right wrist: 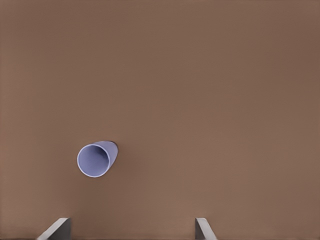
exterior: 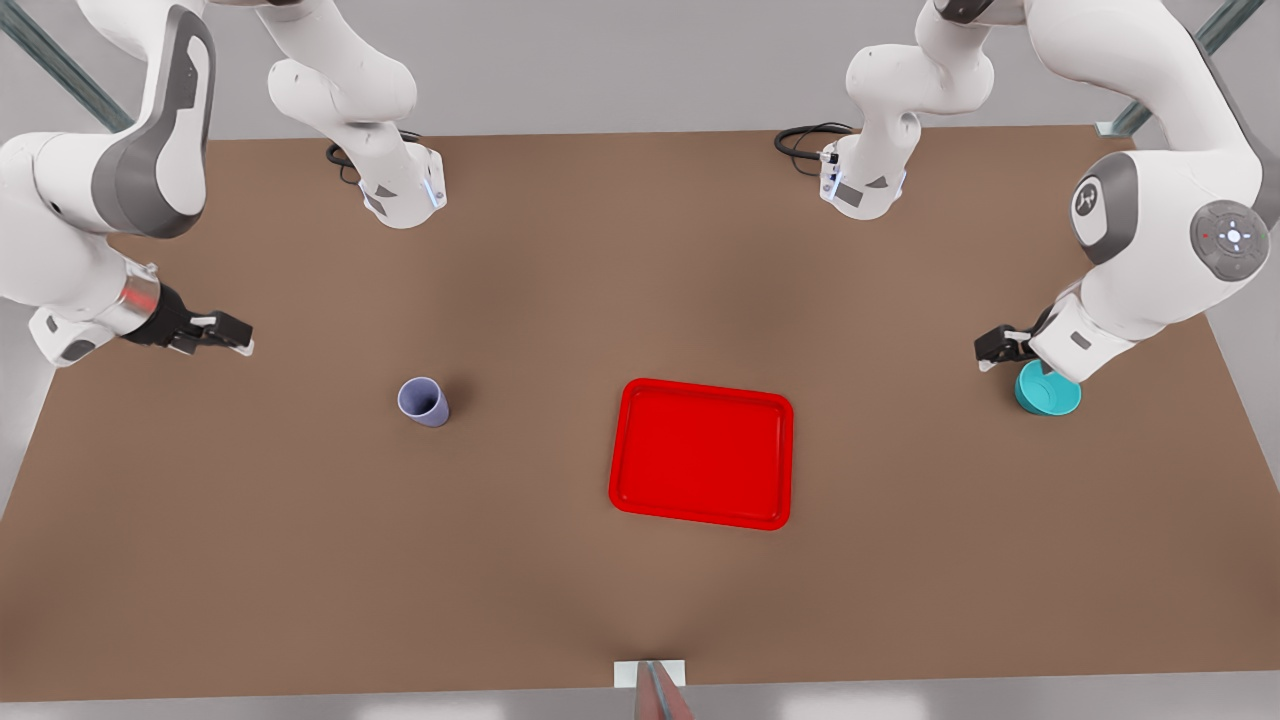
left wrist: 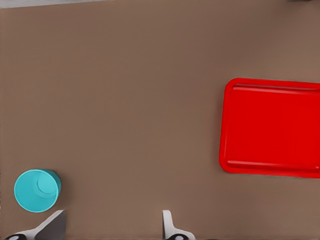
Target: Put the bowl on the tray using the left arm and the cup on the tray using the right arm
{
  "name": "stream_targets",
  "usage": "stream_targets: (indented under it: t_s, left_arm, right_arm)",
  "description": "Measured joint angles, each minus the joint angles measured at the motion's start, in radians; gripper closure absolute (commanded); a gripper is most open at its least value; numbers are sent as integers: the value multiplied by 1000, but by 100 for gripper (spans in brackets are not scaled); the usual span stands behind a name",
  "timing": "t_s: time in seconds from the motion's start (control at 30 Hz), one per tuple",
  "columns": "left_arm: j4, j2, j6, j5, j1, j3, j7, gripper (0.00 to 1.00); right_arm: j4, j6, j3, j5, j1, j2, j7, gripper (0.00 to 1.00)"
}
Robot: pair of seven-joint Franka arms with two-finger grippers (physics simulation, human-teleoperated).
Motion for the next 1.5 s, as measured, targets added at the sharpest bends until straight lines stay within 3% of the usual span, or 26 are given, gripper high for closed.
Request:
stream_targets:
  t_s: [0.1, 0.17, 0.3, 0.43, 0.6, 0.73, 0.8, 0.87, 1.03, 1.33, 1.4, 1.5]
  left_arm:
    - [-126, 8, 37, 6, 29, 52, 2, 0]
    - [-234, 35, 136, -16, 205, 62, 161, 0]
    - [-257, 293, 299, -129, 492, 68, 595, 0]
    - [-255, 403, 394, -227, 533, 68, 600, 0]
    - [-252, 442, 448, -269, 556, 68, 600, 0]
    - [-249, 481, 453, -280, 556, 68, 599, 0]
    - [-247, 482, 453, -281, 554, 68, 596, 55]
    - [-246, 482, 449, -278, 554, 67, 599, 73]
    - [-243, 490, 455, -274, 555, 68, 594, 79]
    - [-245, 446, 416, -259, 537, 58, 584, 79]
    - [-245, 339, 281, -245, 446, 57, 549, 79]
    - [-244, 208, 284, -223, 82, 64, 353, 79]
  right_arm:
    - [2, 1, 0, 0, -45, 1, 0, 0]
    - [9, 4, 0, -2, -68, 4, 0, 0]
    - [25, 7, 1, -2, -34, 5, 0, 0]
    - [25, 6, 2, -2, 1, 1, 0, 0]
    - [-68, 89, 13, -14, -64, -39, 9, 0]
    - [-72, 47, 29, -14, -124, -35, 12, 0]
    - [-68, 11, 34, -14, -148, -35, 15, 0]
    - [-61, -37, 34, -13, -166, -34, 18, 0]
    - [-63, -37, 47, -12, -208, -34, 21, 0]
    - [-58, -38, 40, -12, -198, -32, 21, 0]
    - [-58, -41, 40, -12, -186, -32, 21, 0]
    - [-58, -40, 40, -12, -159, -32, 21, 0]
